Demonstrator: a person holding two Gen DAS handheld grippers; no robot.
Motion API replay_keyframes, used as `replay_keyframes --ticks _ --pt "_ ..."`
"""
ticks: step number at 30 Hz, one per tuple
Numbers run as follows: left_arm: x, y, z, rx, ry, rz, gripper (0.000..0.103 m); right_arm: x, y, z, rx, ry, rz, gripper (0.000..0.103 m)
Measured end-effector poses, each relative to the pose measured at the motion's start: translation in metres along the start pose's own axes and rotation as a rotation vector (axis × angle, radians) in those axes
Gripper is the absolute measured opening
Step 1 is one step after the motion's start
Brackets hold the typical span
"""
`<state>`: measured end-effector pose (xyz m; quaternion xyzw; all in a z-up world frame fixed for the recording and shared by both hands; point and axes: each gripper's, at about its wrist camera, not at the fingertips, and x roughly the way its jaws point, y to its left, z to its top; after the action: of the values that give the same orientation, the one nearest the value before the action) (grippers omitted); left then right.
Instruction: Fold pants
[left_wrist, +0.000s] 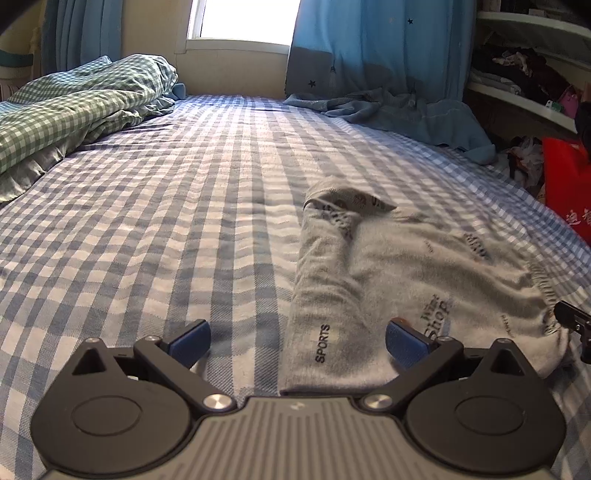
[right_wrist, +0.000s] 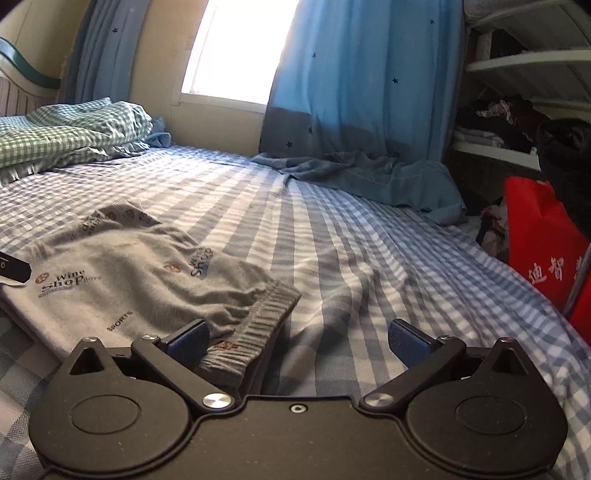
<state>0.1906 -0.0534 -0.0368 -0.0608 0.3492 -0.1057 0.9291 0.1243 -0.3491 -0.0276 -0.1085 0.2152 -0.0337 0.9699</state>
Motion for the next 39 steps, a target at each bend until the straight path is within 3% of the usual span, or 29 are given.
replay_keyframes --ticks 3,8,11,15,17,20,23,28,32,39 --pt "-0.006 0.002 0.016 -0.028 -0.040 -0.049 0.103 0.004 -0.011 0.018 -0.023 -0.036 0.092 0.102" --pt "0.014 0.001 0.042 -0.030 0.008 -0.074 0.103 0.046 -0.033 0.040 0.054 0.012 0.324 0.102" --pt "0.034 0.002 0.046 -0.031 0.056 -0.063 0.103 0.080 -0.046 0.037 0.134 0.082 0.434 0.102" --pt "0.049 0.001 0.040 -0.036 0.103 -0.059 0.103 0.118 -0.062 0.020 0.293 0.199 0.509 0.102" --pt "0.049 -0.001 0.036 -0.010 0.085 -0.053 0.103 0.119 -0.066 0.016 0.330 0.195 0.561 0.102" --pt "0.048 -0.006 0.029 0.036 0.074 -0.064 0.103 0.115 -0.069 0.011 0.393 0.211 0.715 0.103" --pt "0.042 -0.012 0.022 0.095 0.078 -0.120 0.103 0.103 -0.070 0.006 0.405 0.210 0.717 0.103" --pt "0.034 -0.014 0.018 0.153 0.123 -0.212 0.103 0.079 -0.084 -0.006 0.517 0.249 0.801 0.103" --pt "0.032 0.000 0.021 0.064 0.142 -0.267 0.102 0.058 -0.086 -0.013 0.520 0.279 0.878 0.103" --pt "0.040 0.004 0.029 -0.074 0.146 -0.280 0.102 0.074 -0.080 -0.002 0.596 0.265 0.870 0.103"
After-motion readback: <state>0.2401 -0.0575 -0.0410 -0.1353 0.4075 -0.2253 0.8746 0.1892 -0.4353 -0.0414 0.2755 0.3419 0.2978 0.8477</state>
